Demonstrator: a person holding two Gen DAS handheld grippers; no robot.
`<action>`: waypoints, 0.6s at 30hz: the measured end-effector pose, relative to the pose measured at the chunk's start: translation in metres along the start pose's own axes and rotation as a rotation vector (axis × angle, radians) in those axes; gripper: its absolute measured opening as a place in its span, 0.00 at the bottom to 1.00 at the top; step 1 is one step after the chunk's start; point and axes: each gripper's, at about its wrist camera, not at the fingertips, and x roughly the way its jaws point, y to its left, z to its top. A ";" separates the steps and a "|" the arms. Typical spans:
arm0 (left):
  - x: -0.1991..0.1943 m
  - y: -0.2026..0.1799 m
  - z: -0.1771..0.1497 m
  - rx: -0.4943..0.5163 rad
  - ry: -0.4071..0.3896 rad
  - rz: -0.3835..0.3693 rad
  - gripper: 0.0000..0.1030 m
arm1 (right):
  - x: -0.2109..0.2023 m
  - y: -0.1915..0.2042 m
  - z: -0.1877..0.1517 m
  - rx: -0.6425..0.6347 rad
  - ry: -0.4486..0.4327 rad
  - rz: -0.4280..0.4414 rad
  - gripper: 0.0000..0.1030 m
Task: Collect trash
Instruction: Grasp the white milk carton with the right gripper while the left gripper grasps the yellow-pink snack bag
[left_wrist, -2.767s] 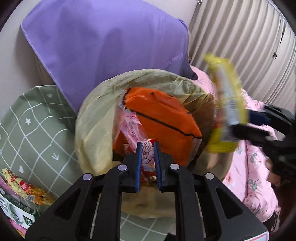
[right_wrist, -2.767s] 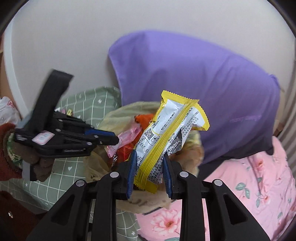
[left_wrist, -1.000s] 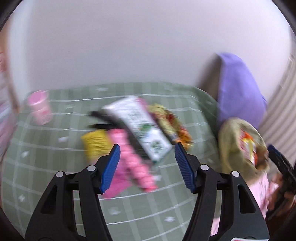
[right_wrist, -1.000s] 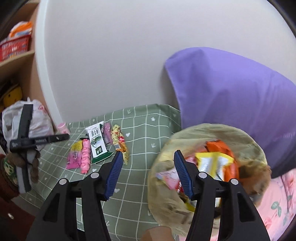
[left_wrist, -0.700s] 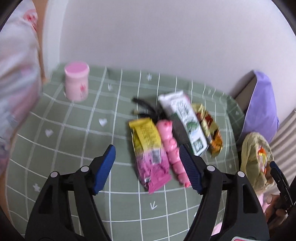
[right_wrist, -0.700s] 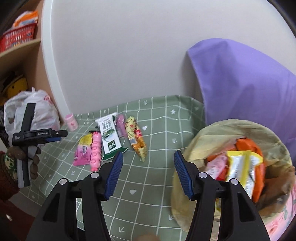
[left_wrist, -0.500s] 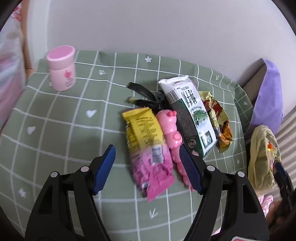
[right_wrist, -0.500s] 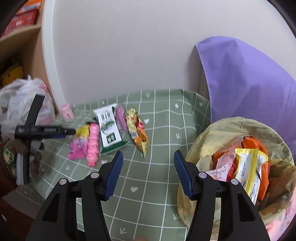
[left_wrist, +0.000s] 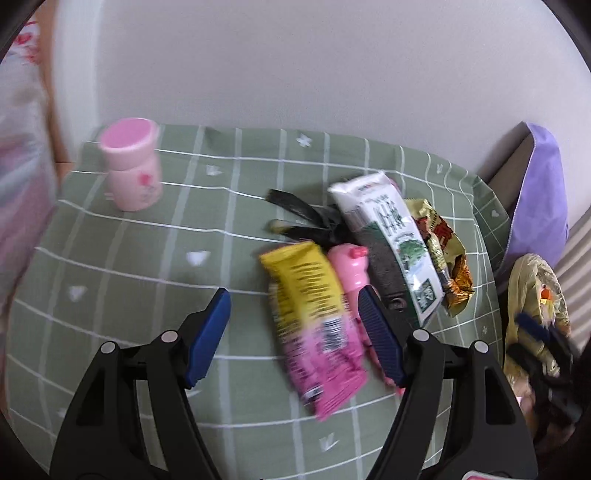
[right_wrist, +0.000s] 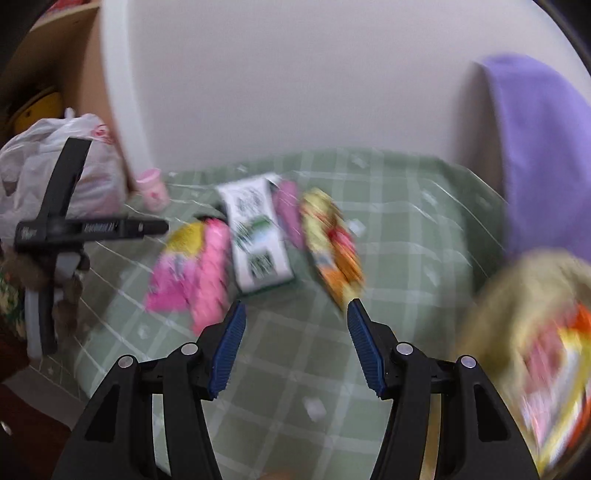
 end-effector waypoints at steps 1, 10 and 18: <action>-0.005 0.007 -0.001 -0.007 -0.010 0.007 0.66 | 0.010 0.006 0.011 -0.026 -0.010 0.017 0.53; -0.024 0.035 -0.007 0.034 -0.040 0.049 0.66 | 0.123 0.031 0.081 -0.136 0.087 0.089 0.53; -0.016 0.046 -0.014 0.022 -0.002 0.031 0.66 | 0.155 0.044 0.091 -0.205 0.139 0.070 0.50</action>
